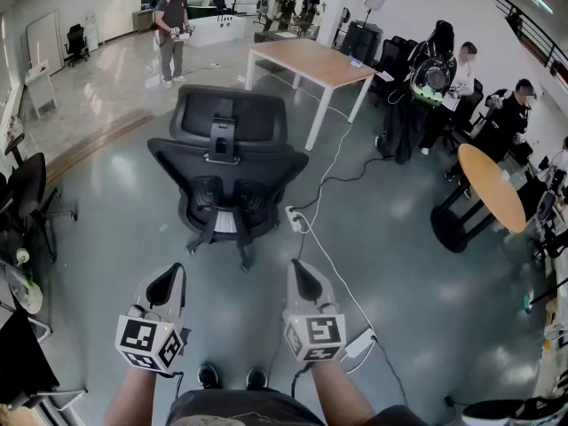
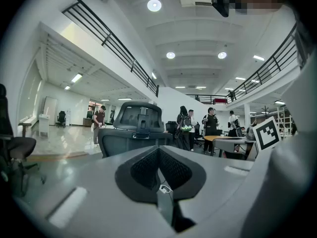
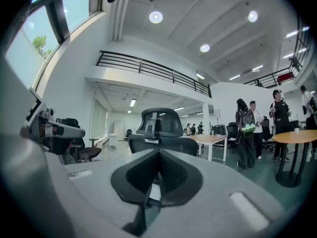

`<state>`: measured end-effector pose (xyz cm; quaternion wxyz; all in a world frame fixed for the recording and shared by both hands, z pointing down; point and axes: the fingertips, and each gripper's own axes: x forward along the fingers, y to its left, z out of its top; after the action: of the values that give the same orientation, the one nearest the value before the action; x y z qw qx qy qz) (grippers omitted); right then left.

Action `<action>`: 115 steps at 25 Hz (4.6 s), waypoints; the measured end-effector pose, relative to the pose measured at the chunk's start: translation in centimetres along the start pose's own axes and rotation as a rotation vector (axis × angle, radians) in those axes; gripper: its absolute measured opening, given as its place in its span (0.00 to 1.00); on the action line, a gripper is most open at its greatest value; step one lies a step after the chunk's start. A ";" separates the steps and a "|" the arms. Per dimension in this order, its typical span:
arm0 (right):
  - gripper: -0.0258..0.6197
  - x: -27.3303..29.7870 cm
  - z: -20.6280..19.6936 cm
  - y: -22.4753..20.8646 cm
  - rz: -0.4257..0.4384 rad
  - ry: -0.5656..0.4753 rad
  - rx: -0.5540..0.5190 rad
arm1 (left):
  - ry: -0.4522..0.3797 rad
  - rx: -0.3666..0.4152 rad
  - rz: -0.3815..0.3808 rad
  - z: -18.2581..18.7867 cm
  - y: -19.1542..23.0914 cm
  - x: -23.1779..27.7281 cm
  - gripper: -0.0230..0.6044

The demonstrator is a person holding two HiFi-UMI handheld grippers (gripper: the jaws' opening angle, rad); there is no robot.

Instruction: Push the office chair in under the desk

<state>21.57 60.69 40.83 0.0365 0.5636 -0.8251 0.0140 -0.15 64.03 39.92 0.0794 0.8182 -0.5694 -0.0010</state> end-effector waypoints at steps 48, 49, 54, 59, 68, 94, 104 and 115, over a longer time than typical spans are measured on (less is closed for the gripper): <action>0.03 0.9 -3.2 7.6 0.010 0.102 0.021 | -0.067 0.053 -0.111 0.5 6.5 -2.5 0.07; 0.03 0.9 -3.4 8.0 0.009 0.104 0.017 | -0.078 0.065 -0.117 0.7 6.8 -2.4 0.07; 0.03 1.1 -3.6 8.0 -0.033 0.101 0.008 | -0.098 0.109 -0.108 2.3 7.6 -1.8 0.07; 0.03 2.9 -3.1 6.5 -0.040 0.078 0.002 | -0.088 0.120 -0.083 1.9 8.9 -0.3 0.07; 0.03 9.2 -2.0 1.0 -0.043 0.058 -0.019 | -0.131 0.166 -0.036 4.0 10.7 5.8 0.07; 0.03 21.3 -0.2 -7.5 -0.014 0.033 -0.205 | -0.004 0.304 0.101 3.0 12.6 17.9 0.19; 0.23 24.8 0.7 -7.3 -0.058 0.073 -0.412 | 0.016 0.414 0.116 2.9 16.5 21.2 0.26; 0.50 28.8 -1.3 -8.3 -0.100 0.210 -0.762 | 0.079 0.748 0.186 2.5 21.6 24.8 0.58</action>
<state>18.96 30.98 44.15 0.3278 0.5447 -0.7346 -0.2372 -11.78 33.28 42.49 -0.2029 0.7348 -0.5989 0.2454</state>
